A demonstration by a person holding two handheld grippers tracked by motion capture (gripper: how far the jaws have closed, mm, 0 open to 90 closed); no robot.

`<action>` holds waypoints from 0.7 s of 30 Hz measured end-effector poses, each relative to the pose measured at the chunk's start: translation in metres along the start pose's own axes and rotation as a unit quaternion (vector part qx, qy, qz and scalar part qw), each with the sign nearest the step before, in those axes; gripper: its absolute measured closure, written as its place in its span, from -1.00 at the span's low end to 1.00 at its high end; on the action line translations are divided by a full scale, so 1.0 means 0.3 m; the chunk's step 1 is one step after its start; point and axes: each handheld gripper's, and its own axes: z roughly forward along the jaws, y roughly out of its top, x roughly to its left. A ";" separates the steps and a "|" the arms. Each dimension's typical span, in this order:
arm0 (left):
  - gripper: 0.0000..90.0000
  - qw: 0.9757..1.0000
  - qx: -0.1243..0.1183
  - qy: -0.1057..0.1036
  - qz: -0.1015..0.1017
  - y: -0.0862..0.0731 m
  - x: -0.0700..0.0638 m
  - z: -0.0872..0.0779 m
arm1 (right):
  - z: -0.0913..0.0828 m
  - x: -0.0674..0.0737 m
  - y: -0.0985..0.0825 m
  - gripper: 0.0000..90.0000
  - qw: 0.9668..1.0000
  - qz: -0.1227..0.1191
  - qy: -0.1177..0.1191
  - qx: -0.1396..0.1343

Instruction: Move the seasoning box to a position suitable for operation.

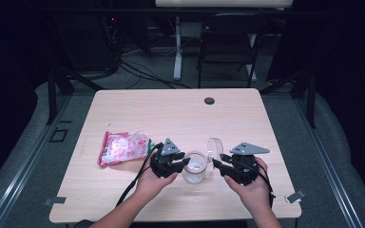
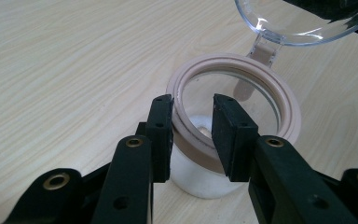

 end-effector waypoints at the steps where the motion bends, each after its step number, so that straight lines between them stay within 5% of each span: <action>1: 0.53 1.000 0.000 0.000 0.000 0.000 0.000 0.000 | 0.001 -0.004 -0.003 0.40 1.000 0.007 0.005 -0.002; 9: 0.53 1.000 -0.003 0.004 0.000 0.000 -0.001 0.000 | 0.014 -0.003 -0.007 0.42 1.000 0.010 0.004 0.002; 21: 0.44 0.999 -0.009 -0.001 -0.034 0.014 0.040 -0.017 | 0.053 -0.052 0.027 0.59 0.999 0.031 0.010 0.000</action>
